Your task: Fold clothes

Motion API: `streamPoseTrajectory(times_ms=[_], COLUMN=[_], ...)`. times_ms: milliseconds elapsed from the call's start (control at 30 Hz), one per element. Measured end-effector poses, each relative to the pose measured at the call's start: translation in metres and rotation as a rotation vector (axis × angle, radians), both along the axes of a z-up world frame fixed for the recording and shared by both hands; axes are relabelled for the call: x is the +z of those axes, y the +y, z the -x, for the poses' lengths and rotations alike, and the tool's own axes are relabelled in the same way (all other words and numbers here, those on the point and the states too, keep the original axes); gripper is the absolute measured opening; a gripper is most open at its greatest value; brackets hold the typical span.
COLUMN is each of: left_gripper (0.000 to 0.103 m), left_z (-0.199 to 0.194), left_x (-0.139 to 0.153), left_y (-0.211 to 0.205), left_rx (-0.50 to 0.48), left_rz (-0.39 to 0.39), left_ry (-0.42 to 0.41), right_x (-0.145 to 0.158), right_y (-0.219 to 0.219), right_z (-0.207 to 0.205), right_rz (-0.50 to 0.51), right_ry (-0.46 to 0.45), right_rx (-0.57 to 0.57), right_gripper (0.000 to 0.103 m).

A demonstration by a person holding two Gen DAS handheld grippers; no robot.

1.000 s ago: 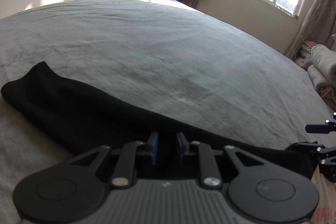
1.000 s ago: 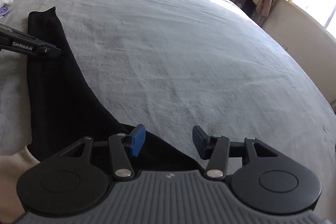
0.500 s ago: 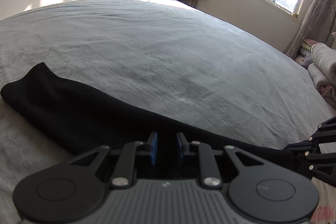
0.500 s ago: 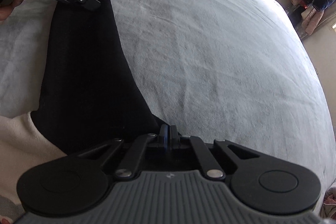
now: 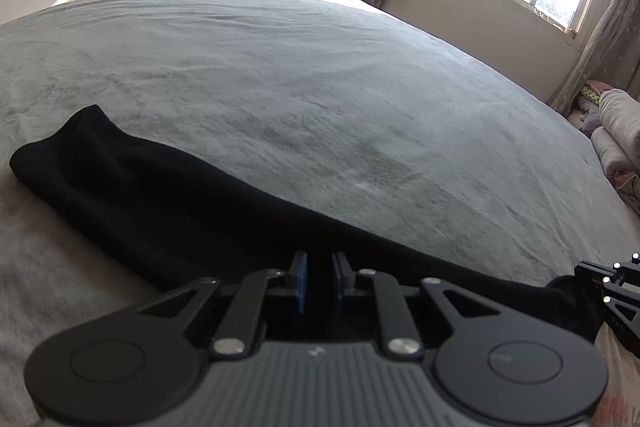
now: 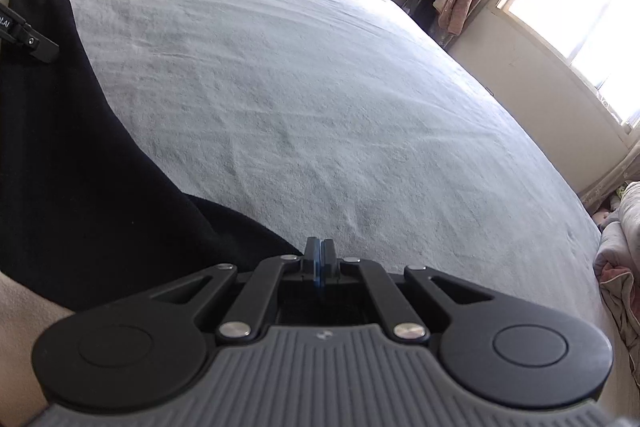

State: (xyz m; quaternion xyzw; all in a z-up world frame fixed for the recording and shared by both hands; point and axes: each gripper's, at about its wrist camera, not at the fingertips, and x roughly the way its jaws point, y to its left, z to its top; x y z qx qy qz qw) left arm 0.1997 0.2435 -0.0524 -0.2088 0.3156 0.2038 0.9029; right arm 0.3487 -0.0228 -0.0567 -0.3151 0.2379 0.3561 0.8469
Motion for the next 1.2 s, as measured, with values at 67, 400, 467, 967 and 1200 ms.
streamPoseTrajectory(times_ms=[67, 400, 467, 967, 1200], left_gripper=[0.015, 0.017, 0.017, 0.017, 0.017], left_z=[0.003, 0.014, 0.01, 0.009, 0.012], left_x=[0.002, 0.005, 0.003, -0.021, -0.019], left_y=[0.004, 0.017, 0.015, 0.031, 0.03], left_rx=[0.023, 0.015, -0.018, -0.01, -0.085], left_rz=[0.018, 0.214, 0.251, 0.501, 0.594], left_ry=[-0.016, -0.177, -0.189, -0.246, -0.353], right_x=[0.004, 0.018, 0.018, 0.012, 0.012], right_y=[0.003, 0.064, 0.072, 0.077, 0.073], right_z=[-0.002, 0.009, 0.008, 0.011, 0.032], right_rz=[-0.032, -0.13, -0.154, -0.326, -0.319], right_ry=[0.039, 0.262, 0.298, 0.604, 0.568], right_rx=[0.02, 0.194, 0.2, 0.271, 0.334], right_gripper=[0.014, 0.038, 0.038, 0.038, 0.04])
